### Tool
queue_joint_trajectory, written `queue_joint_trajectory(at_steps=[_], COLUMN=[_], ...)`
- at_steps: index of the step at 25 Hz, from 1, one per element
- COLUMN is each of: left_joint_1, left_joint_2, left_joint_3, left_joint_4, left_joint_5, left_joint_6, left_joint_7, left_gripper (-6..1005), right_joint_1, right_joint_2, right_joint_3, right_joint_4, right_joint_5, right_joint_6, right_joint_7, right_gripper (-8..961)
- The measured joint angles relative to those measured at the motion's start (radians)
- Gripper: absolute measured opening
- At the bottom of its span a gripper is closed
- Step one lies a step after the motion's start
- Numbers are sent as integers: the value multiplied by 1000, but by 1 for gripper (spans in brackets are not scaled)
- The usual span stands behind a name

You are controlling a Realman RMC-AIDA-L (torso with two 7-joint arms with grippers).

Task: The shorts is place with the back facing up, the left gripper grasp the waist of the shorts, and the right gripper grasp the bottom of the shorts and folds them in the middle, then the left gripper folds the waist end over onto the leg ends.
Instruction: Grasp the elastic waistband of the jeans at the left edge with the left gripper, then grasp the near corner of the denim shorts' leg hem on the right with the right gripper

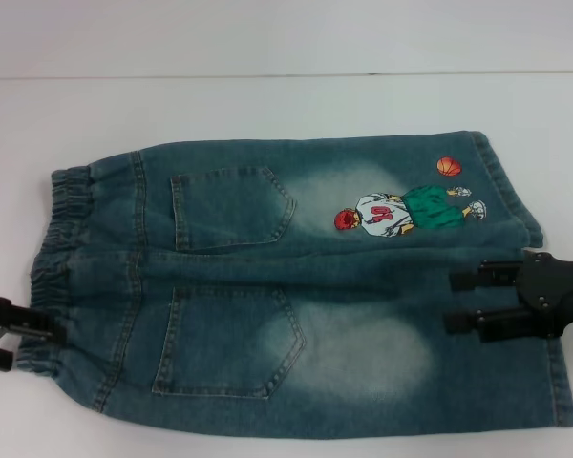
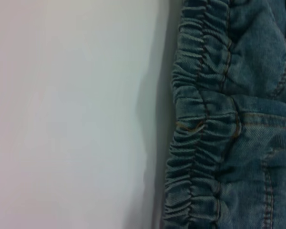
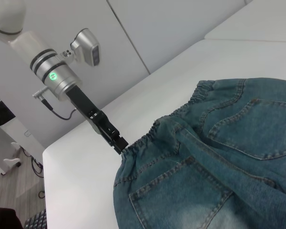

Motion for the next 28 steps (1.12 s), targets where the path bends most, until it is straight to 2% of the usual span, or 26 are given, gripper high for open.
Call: queue_joint_trajectory(at_steps=[21,23,28], left_joint_1=[-29,-27,-25], left_joint_2=[-14,-14,-18], left_joint_3=[0,0,0], left_joint_4=[-17,-17,-18], left_joint_5=[-34,-34,-34], left_joint_6=[-4,-4,-7], left_joint_7=[55,65,77], left_gripper=[849,615,502], right_joint_1=[-4,-4,-4], right_joint_2=[1,1,1], right_joint_3=[8,9,9], right_joint_4=[0,0,0], right_joint_5=[0,0,0], right_joint_6=[2,2,3], right_joint_7=[-2,-2,-2], right_gripper=[851,850,850])
